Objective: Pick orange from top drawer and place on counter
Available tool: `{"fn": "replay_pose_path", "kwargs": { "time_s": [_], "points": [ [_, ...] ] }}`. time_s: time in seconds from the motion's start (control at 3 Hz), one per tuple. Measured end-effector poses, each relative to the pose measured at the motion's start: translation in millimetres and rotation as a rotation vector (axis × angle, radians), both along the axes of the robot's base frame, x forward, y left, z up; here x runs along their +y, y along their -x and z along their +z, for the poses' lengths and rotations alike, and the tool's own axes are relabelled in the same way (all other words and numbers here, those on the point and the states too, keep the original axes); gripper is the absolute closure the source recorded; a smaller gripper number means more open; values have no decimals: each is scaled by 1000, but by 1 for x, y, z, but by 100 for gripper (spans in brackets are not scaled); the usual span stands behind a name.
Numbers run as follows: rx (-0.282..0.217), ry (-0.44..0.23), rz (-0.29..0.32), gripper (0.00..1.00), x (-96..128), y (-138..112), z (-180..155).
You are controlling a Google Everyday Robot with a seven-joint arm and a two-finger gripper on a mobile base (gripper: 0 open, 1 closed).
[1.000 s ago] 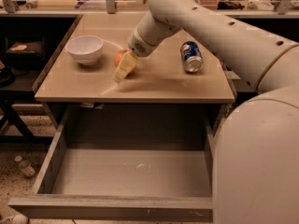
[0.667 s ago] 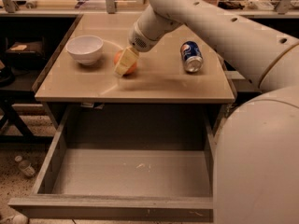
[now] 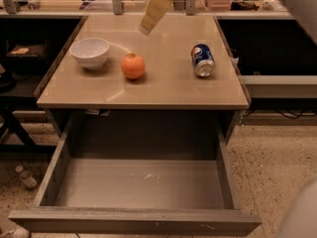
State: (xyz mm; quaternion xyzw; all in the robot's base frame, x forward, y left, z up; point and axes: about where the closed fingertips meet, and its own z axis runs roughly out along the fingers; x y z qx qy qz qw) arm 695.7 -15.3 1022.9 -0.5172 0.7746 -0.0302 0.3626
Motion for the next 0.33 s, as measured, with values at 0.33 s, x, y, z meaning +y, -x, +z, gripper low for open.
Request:
{"fn": "replay_pose_path", "kwargs": {
  "time_s": [0.33],
  "points": [
    [-86,60,-138,0,-28,49,97]
  ]
}}
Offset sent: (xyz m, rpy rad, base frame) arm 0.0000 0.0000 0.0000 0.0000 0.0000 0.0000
